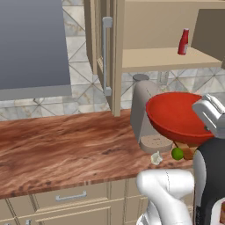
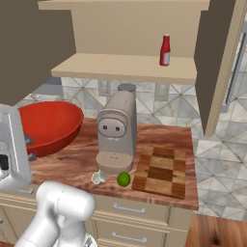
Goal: Open the cabinet. Place the bowl and condiment on the counter. Then place the lime and garlic on the cutting board.
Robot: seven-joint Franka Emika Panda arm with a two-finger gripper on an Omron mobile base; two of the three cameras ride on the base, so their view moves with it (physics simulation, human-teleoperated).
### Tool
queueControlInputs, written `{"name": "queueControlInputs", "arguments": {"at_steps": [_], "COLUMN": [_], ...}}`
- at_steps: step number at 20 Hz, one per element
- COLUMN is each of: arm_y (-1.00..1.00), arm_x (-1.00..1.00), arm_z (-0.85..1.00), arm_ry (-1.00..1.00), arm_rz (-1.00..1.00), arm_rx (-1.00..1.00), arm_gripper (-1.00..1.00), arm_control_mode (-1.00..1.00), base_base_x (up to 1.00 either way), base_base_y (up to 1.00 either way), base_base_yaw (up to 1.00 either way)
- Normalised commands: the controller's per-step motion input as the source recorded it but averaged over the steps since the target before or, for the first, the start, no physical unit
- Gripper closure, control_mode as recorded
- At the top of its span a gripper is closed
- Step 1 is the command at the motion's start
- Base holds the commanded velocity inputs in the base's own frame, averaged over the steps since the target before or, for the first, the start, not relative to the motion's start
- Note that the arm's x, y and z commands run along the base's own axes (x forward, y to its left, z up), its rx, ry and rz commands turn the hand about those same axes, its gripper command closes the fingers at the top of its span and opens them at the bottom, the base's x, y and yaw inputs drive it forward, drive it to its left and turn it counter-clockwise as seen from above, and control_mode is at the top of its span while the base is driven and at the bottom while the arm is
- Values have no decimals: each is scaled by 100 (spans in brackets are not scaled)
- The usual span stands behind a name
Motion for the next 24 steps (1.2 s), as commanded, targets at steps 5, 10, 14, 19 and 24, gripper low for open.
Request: {"name": "queueControlInputs", "arguments": {"at_steps": [5, 10, 14, 19, 24], "arm_y": [36, 36, 36, 51, 52], "arm_x": [-1, 0, 0, 0, 0], "arm_z": [-22, -17, -14, -11, -11], "arm_ry": [10, 10, 8, 6, 4], "arm_rz": [3, 2, 1, 0, 0], "arm_rx": [0, 0, 0, 0, 0], "arm_gripper": [100, 100, 100, 100, 100], "arm_control_mode": [-100, -100, -100, -100, -100], "base_base_x": [0, 0, 0, 0, 0], "base_base_y": [0, 0, 0, 0, 0], "base_base_yaw": [0, 0, 0, 0, 0]}}
